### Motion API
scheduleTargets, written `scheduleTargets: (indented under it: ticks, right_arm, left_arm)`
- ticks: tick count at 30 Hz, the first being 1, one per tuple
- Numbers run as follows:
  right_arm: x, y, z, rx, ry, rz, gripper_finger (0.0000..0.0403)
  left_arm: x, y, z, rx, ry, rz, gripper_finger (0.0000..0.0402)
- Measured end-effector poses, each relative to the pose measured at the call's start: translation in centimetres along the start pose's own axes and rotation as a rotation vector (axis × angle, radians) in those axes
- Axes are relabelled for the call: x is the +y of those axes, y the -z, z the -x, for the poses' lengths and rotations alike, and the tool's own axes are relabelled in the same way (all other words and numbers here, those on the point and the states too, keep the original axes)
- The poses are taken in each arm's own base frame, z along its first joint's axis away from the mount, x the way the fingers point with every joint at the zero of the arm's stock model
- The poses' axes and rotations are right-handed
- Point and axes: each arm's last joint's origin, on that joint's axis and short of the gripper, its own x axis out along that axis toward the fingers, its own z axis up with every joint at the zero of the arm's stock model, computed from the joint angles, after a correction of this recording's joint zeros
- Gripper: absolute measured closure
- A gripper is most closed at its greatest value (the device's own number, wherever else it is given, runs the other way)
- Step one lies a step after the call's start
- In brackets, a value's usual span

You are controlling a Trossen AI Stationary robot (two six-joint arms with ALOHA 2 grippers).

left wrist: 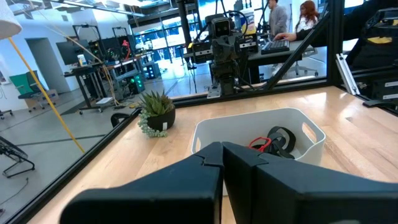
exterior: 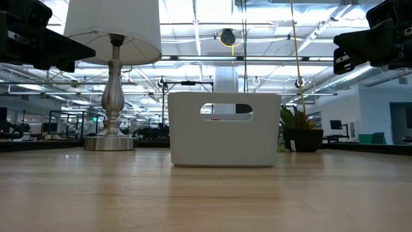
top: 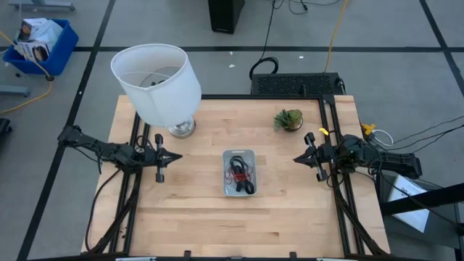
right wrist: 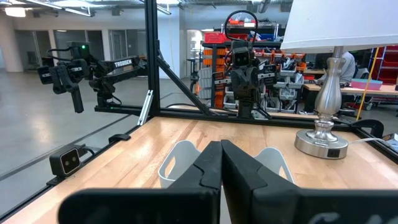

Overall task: Pick and place rubber bands into bin
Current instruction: Return to Home Position

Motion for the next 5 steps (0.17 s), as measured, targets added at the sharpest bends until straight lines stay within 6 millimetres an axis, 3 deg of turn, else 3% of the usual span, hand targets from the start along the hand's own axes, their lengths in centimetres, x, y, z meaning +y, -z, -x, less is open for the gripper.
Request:
scheduleTargets:
  ticks: [5]
  right_arm:
    - [0.0,-0.01,0.0,-0.001,0.0,0.0,0.0403]
  left_arm:
    - [0.0,0.0,0.0,0.0,0.0,0.0,0.0394]
